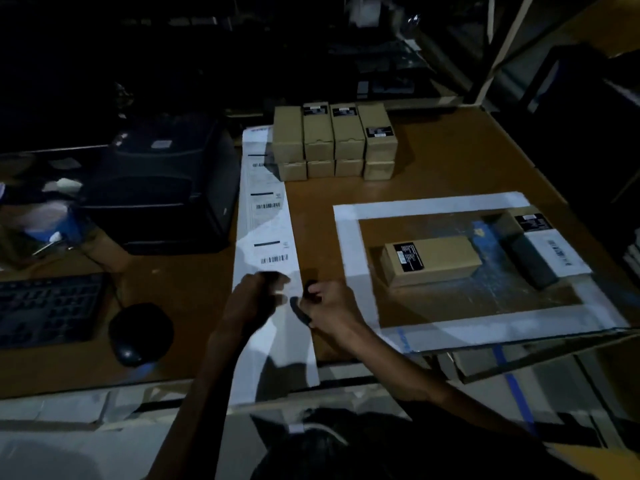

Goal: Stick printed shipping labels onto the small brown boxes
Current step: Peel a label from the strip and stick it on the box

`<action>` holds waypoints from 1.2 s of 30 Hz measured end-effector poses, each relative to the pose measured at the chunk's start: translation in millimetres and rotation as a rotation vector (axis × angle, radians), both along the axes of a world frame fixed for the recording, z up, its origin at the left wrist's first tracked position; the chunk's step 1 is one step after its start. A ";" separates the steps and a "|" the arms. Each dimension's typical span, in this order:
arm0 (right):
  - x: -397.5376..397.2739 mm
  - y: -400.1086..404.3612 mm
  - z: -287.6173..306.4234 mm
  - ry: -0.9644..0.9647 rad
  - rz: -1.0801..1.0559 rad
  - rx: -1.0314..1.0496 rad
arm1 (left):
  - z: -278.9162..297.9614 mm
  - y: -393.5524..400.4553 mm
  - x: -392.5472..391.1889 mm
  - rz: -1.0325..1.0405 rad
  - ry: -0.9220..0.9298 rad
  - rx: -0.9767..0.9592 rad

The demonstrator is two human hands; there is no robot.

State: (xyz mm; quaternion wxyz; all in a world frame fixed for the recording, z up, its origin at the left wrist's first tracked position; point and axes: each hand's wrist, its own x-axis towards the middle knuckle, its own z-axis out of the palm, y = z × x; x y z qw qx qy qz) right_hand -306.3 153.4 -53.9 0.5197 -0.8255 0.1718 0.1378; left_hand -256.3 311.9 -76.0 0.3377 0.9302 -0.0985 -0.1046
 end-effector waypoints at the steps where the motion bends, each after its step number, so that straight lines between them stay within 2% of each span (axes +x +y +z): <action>1: 0.1 7.6 -2.5 0.006 -0.028 0.028 | -4.6 2.2 -0.2 -0.004 0.017 0.026; 4: 2.2 17.6 -8.2 0.087 -0.101 0.153 | -7.9 6.1 -2.4 0.012 0.029 0.023; 6: 3.9 22.5 -6.1 0.154 -0.148 0.249 | -10.4 10.3 -1.5 -0.039 -0.040 0.068; 9: 10.6 24.2 -7.2 0.200 -0.164 0.295 | -12.1 12.9 0.6 -0.024 -0.088 0.004; 12: 17.1 26.2 -13.7 0.161 -0.169 0.223 | -15.8 14.8 1.7 0.005 -0.093 -0.031; 16: 16.1 23.4 -16.2 0.123 -0.183 0.245 | -19.2 17.4 3.6 0.000 -0.114 -0.093; 21: 11.5 22.0 -22.6 0.076 -0.228 0.285 | -23.6 23.0 5.1 -0.122 -0.225 -0.112; 27: 7.1 24.4 -26.4 -0.003 -0.251 0.375 | -25.9 26.0 12.2 -0.215 -0.244 -0.160; 36: 9.1 17.1 -22.9 -0.150 -0.194 0.360 | -12.2 21.4 11.8 -0.241 -0.365 -0.094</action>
